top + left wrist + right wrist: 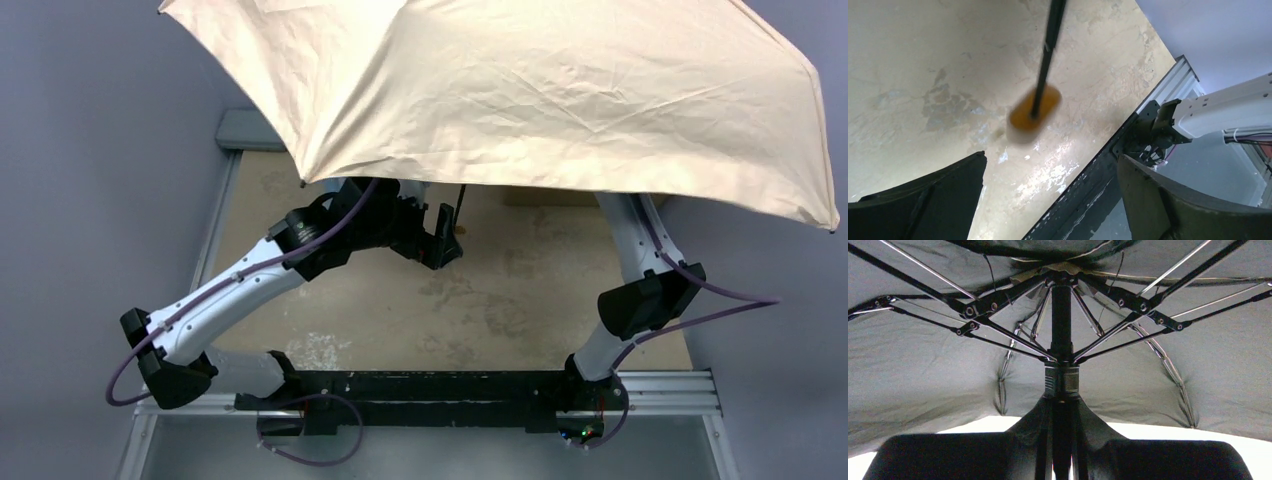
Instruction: Open the umbrella
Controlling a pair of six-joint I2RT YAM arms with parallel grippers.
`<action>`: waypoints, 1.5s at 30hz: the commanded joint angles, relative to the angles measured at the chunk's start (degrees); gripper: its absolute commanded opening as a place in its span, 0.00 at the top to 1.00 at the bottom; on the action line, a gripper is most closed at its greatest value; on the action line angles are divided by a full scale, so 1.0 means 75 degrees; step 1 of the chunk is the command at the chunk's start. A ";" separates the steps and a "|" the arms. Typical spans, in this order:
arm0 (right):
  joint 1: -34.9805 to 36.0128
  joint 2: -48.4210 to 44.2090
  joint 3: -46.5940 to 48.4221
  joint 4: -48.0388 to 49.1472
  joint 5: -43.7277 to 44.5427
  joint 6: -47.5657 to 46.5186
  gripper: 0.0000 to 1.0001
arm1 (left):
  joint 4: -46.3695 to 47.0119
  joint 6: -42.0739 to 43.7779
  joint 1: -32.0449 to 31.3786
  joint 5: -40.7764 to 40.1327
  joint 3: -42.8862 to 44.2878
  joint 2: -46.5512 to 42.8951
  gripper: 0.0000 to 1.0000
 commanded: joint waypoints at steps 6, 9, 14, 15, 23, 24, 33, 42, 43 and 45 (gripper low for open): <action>-0.0058 -0.0220 0.0150 0.0208 0.0300 -0.1196 1.00 | 0.1157 -0.0312 0.0081 -0.1504 -0.0253 -0.1058 0.00; -0.0067 -0.0258 0.0074 0.0011 0.0333 -0.1499 1.00 | 0.1058 -0.0282 0.0075 -0.1629 0.0036 -0.0922 0.00; -0.0066 -0.0119 0.0570 -0.0924 0.0232 -0.2474 1.00 | 0.0430 -0.0014 0.0078 -0.2354 0.0011 -0.1363 0.00; -0.0066 -0.0146 0.0573 -0.1113 0.0251 -0.2711 1.00 | 0.0189 0.0070 0.0081 -0.2641 0.0018 -0.1539 0.00; -0.0059 -0.0997 -0.0715 -0.1768 0.0464 -0.4566 1.00 | -0.2220 0.0439 0.0090 -0.4650 0.0563 -0.2902 0.00; -0.0067 -0.1165 -0.1071 -0.1769 0.0509 -0.4770 1.00 | -0.2503 0.0400 0.0085 -0.4852 0.0666 -0.3027 0.00; -0.0083 -0.2492 -0.3953 -0.1385 0.0913 -0.5424 1.00 | -0.4925 -0.0318 0.0091 -0.5784 0.2364 -0.3521 0.00; -0.0159 -0.3295 -0.4997 -0.1458 0.1256 -0.5593 1.00 | -0.4709 0.0480 0.0084 -0.6338 0.3114 -0.4056 0.00; -0.0168 -0.3342 -0.5012 -0.1478 0.1261 -0.5645 1.00 | -0.4711 0.0487 0.0092 -0.6412 0.3132 -0.4043 0.00; -0.0171 -0.3350 -0.4967 -0.1540 0.1160 -0.5808 1.00 | -0.4882 0.0478 0.0093 -0.6518 0.3203 -0.3937 0.00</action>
